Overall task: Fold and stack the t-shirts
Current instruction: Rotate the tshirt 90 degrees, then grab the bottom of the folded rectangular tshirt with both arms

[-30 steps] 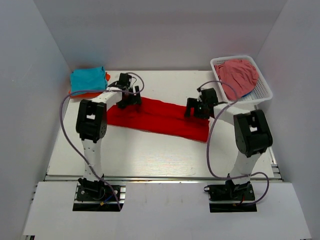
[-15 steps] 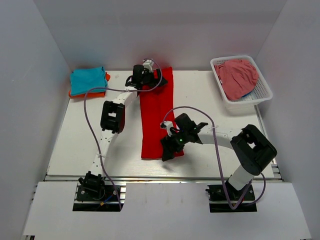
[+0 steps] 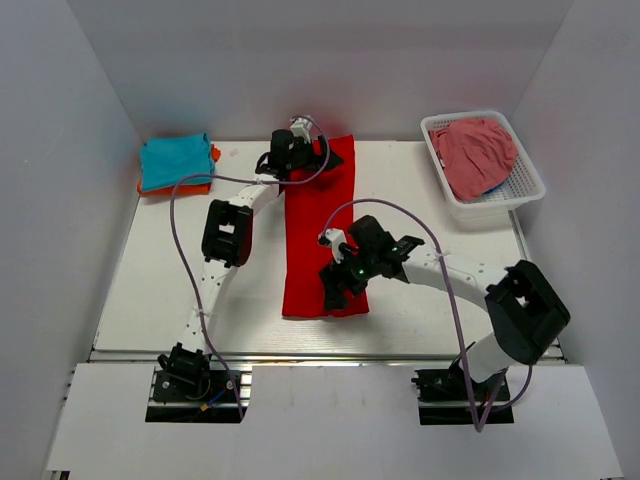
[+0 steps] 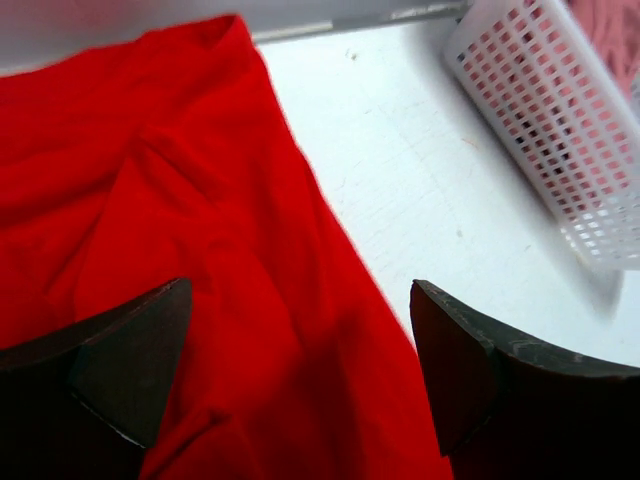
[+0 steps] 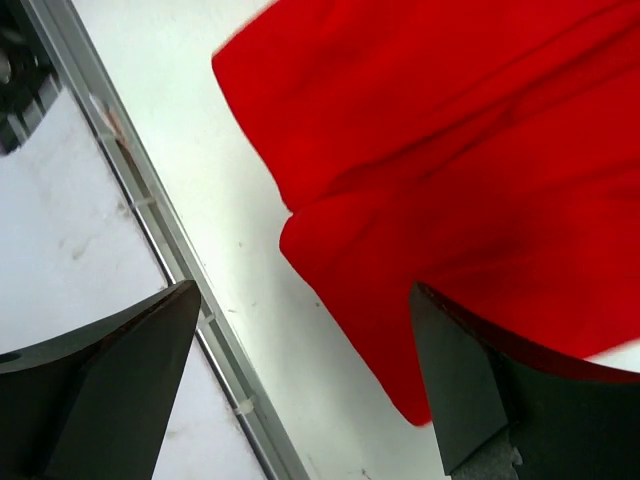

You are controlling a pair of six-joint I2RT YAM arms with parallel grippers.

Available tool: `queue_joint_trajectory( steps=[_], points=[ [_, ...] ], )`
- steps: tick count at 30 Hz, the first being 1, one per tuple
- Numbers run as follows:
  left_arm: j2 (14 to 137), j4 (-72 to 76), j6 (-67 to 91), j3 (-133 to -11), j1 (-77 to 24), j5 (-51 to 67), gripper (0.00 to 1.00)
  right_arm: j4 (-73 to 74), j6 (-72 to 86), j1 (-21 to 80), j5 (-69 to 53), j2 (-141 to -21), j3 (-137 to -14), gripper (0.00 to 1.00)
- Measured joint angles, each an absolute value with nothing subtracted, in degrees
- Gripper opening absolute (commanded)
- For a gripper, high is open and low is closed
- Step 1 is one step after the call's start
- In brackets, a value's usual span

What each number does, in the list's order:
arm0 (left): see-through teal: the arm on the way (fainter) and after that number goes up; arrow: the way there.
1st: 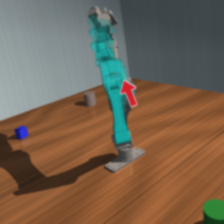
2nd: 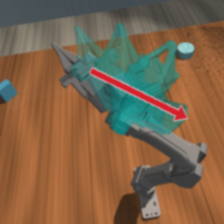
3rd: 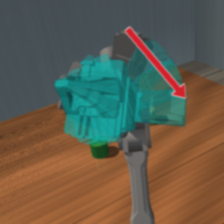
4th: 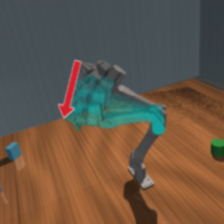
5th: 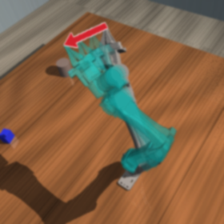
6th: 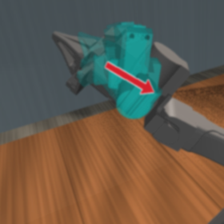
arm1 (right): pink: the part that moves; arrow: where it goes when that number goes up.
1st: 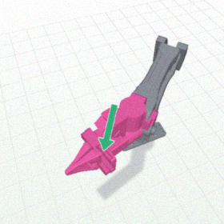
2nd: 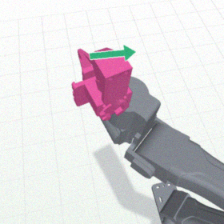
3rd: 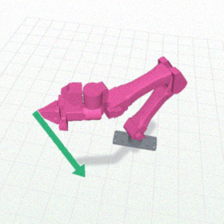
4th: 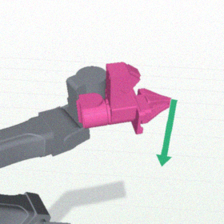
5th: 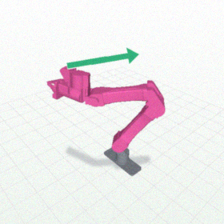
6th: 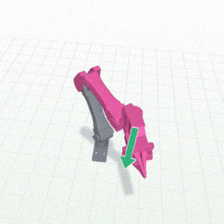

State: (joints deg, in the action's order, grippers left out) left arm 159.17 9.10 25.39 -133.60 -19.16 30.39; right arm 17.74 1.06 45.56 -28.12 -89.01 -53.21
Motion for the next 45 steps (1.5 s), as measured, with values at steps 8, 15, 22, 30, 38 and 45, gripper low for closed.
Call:
queue_joint_trajectory(
  steps=[8, 15, 22, 30, 38, 45],
  points=[
    [145.4, 5.28, 23.83, -134.26, -19.16, 26.46, 1.0, 15.68, 2.9, 45.45, -21.3, -79.42, -53.3, 0.9],
    [129.73, 0.73, 18.48, -136.07, -19.16, 22.02, 1.0, 11.49, 11.18, 45.32, -9.19, -71.37, -47.77, 0.9],
    [103.7, -7.92, 17.39, -98.52, -19.22, 20.29, 1.0, 13.08, 20.73, 43.99, 5.17, -70.26, -44.42, 0.9],
    [87.13, -17.06, 25.58, -53.19, -22.17, 15.92, 1.0, 16.78, 27.11, 40.82, 3.88, -70.63, -39.79, 0.87],
    [74.41, -22.04, 31.16, -36.86, -28.77, 14.61, 0.92, 16.64, 27.0, 40.62, -5.19, -76.53, -38.48, 0.81],
    [78.28, -19.77, 32.29, -35.83, -32.95, 13.21, 0.67, 12.56, 29.21, 40.49, -8.29, -78.17, -35.75, 0.64]
  ],
)
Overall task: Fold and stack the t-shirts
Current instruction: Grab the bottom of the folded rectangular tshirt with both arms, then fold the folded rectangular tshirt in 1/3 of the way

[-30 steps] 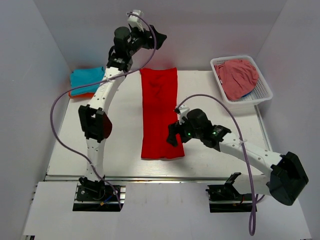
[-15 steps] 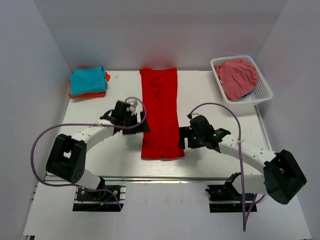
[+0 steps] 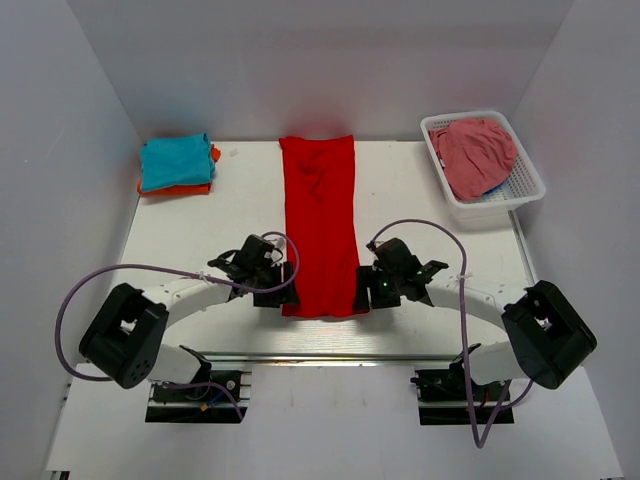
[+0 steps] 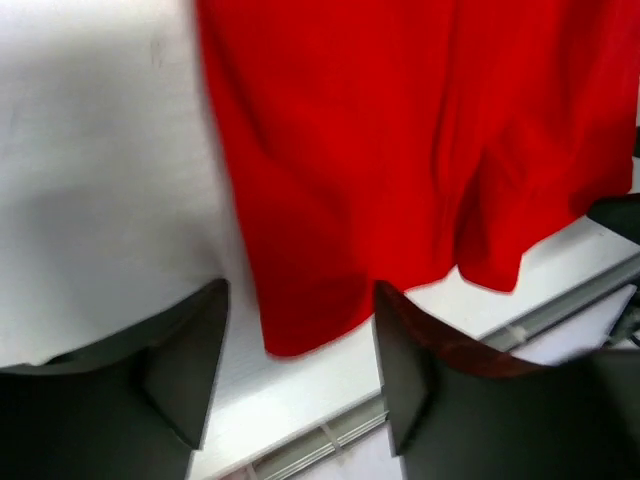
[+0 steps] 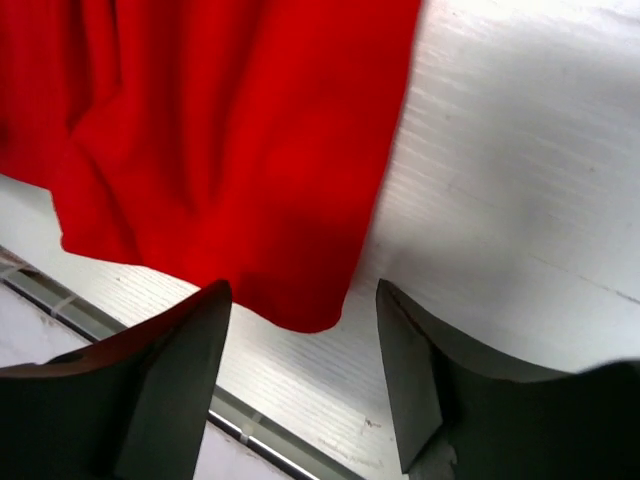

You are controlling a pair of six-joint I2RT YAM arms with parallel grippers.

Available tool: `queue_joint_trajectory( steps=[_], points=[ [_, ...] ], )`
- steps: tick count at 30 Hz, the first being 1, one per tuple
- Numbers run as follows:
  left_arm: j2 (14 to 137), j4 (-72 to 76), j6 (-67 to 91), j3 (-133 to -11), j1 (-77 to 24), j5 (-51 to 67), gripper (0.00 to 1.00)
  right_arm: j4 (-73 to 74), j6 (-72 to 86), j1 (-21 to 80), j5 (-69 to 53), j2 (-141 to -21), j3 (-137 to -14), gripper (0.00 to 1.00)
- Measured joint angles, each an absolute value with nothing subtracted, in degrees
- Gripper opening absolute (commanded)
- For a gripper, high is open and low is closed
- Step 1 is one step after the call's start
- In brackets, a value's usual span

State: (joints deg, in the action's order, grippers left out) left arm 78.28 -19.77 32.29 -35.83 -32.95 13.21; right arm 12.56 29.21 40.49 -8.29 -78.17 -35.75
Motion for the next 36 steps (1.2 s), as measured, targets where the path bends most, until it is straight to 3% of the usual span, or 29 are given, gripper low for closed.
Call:
queue_joint_trajectory(
  steps=[5, 9, 10, 13, 16, 25, 36],
  points=[
    [81.62, -15.05, 33.08, -35.7, -35.0, 14.0, 0.38, 8.1, 31.46, 40.05, -10.61, -78.48, -33.39, 0.36],
    [83.07, -13.56, 33.54, -35.86, -36.64, 14.09, 0.23, 7.11, 31.88, 40.07, -11.09, -78.98, -32.38, 0.03],
    [83.13, -13.63, 33.82, -35.86, -37.01, 13.93, 0.23, 7.11, 31.51, 40.07, -11.25, -79.11, -32.36, 0.0],
    [82.72, -14.15, 34.22, -35.86, -37.8, 13.28, 0.17, 7.14, 30.79, 40.07, -11.79, -79.13, -32.36, 0.0],
    [82.04, -15.59, 34.98, -35.88, -38.5, 12.78, 0.01, 7.25, 30.22, 40.07, -12.23, -78.96, -32.34, 0.0],
    [81.84, -23.44, 35.48, -40.4, -39.24, 12.84, 0.03, 10.39, 28.49, 40.07, -11.62, -73.8, -33.76, 0.0],
    [86.19, -29.21, 35.68, -54.74, -38.28, 11.4, 0.0, 16.8, 26.28, 37.71, -6.48, -82.39, -51.81, 0.0]
  ],
)
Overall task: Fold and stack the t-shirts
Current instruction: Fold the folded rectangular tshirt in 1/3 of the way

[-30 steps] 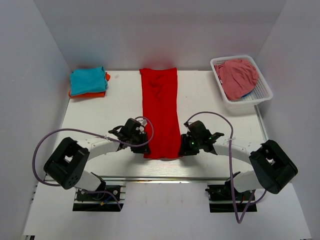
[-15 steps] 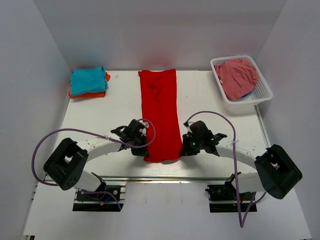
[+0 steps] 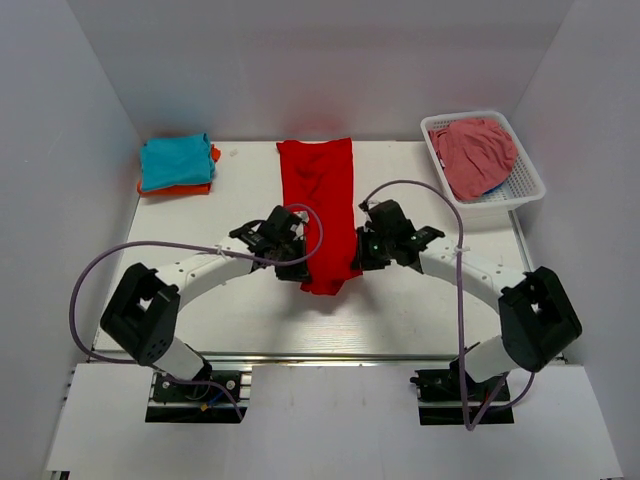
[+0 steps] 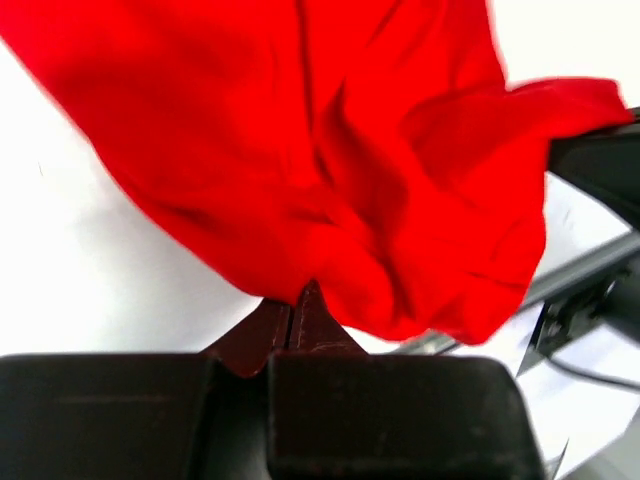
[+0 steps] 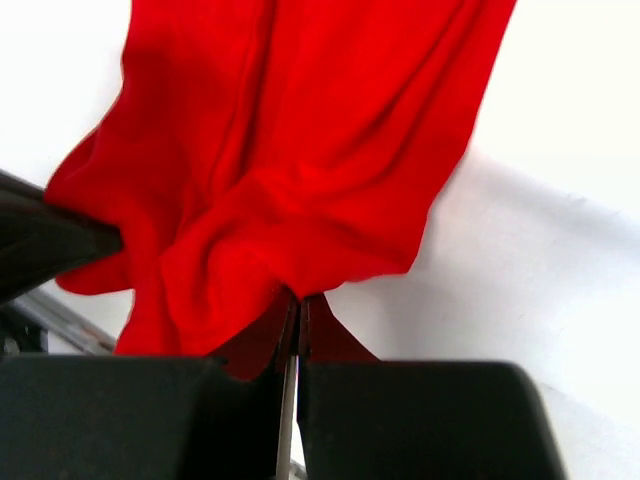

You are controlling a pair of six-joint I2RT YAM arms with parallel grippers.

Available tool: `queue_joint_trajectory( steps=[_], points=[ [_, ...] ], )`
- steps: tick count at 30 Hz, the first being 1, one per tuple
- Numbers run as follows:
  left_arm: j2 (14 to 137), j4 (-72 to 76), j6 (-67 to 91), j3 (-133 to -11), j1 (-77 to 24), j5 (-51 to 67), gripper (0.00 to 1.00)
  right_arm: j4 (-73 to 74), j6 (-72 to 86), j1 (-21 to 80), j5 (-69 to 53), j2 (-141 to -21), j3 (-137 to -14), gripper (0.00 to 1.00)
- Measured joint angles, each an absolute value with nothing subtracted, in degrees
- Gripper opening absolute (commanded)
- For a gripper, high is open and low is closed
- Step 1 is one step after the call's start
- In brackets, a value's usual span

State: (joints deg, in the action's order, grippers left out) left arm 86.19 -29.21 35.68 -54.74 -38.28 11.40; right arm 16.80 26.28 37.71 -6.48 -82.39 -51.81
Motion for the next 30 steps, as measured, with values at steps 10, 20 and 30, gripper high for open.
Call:
queue_joint_trajectory(
  steps=[10, 20, 30],
  points=[
    [94.96, -33.43, 35.83, -68.29, -32.97, 3.81, 0.0, 21.47, 22.28, 32.67, -4.1, -94.85, -68.77, 0.0],
    [104.97, -32.49, 32.56, -81.52, -24.51, 6.61, 0.0, 24.38, 16.84, 29.67, -3.44, -104.75, -84.42, 0.0],
    [113.19, -30.79, 29.15, -89.25, -20.93, 11.09, 0.0, 26.06, 12.73, 27.7, -3.88, -114.41, -95.5, 0.0]
  ],
)
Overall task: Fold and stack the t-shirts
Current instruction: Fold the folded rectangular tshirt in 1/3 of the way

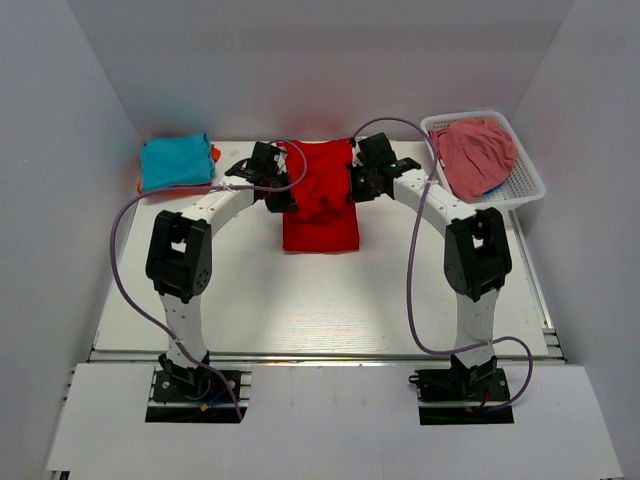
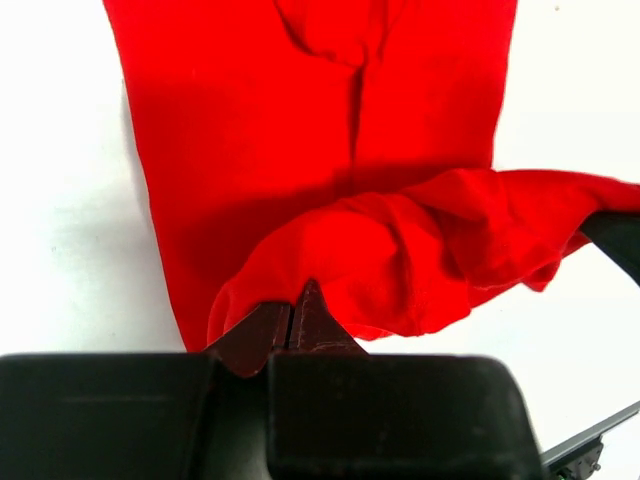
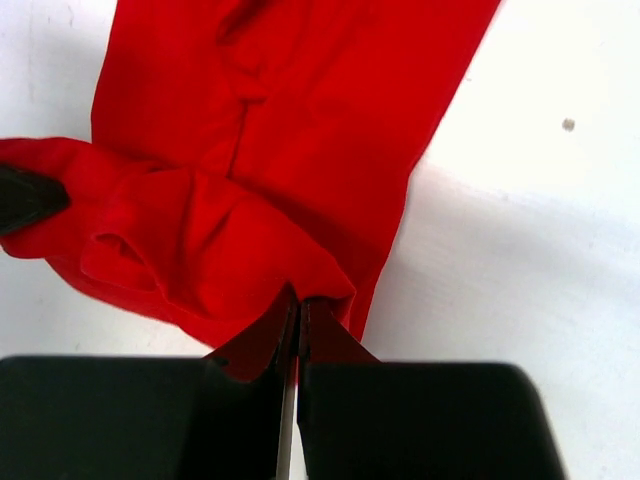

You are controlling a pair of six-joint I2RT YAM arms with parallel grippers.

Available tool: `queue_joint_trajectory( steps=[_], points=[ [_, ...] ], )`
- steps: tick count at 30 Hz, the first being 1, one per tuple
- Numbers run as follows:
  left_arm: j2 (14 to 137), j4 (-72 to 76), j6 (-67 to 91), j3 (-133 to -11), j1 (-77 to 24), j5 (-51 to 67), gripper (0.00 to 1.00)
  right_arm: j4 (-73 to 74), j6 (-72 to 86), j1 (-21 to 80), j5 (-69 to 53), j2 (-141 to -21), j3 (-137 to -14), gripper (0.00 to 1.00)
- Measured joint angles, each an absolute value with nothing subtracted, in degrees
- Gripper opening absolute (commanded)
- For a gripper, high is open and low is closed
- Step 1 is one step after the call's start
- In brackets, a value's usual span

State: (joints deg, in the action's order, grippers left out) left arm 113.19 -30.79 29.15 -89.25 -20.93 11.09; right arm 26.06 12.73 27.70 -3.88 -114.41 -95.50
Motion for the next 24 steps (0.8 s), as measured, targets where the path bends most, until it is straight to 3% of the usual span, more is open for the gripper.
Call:
queue_joint_trajectory(
  steps=[8, 11, 15, 16, 17, 18, 19, 24],
  points=[
    [120.92, -29.54, 28.27, -95.66, -18.68, 14.37, 0.0, 26.3, 11.84, 25.98, -5.63, -121.43, -102.67, 0.0],
    [123.11, -29.47, 28.21, -96.47, -17.96, 15.05, 0.14, 25.69, 12.29, 25.47, -6.5, -123.37, -103.37, 0.02],
    [126.08, -27.14, 29.45, -98.06, -16.78, 16.4, 0.19, 20.4, 16.78, 24.67, -8.91, -126.21, -103.96, 0.24],
    [127.26, -26.2, 30.74, -99.35, -16.16, 17.34, 0.21, 18.22, 18.57, 24.34, -9.87, -127.09, -104.18, 0.44],
    [128.51, -25.02, 32.03, -100.86, -15.53, 18.41, 0.28, 15.77, 20.78, 23.97, -11.03, -128.07, -104.73, 0.56],
    [130.1, -23.31, 33.23, -102.76, -14.76, 19.62, 0.47, 13.58, 23.18, 23.55, -12.47, -129.4, -106.06, 0.73],
    [131.85, -21.47, 34.46, -105.06, -13.89, 21.06, 0.99, 10.59, 25.76, 22.85, -14.26, -131.68, -108.88, 0.9],
    [138.17, -18.96, 38.74, -116.09, -9.06, 26.41, 1.0, 3.53, 33.15, 20.01, -18.9, -135.11, -115.28, 0.9]
  ],
)
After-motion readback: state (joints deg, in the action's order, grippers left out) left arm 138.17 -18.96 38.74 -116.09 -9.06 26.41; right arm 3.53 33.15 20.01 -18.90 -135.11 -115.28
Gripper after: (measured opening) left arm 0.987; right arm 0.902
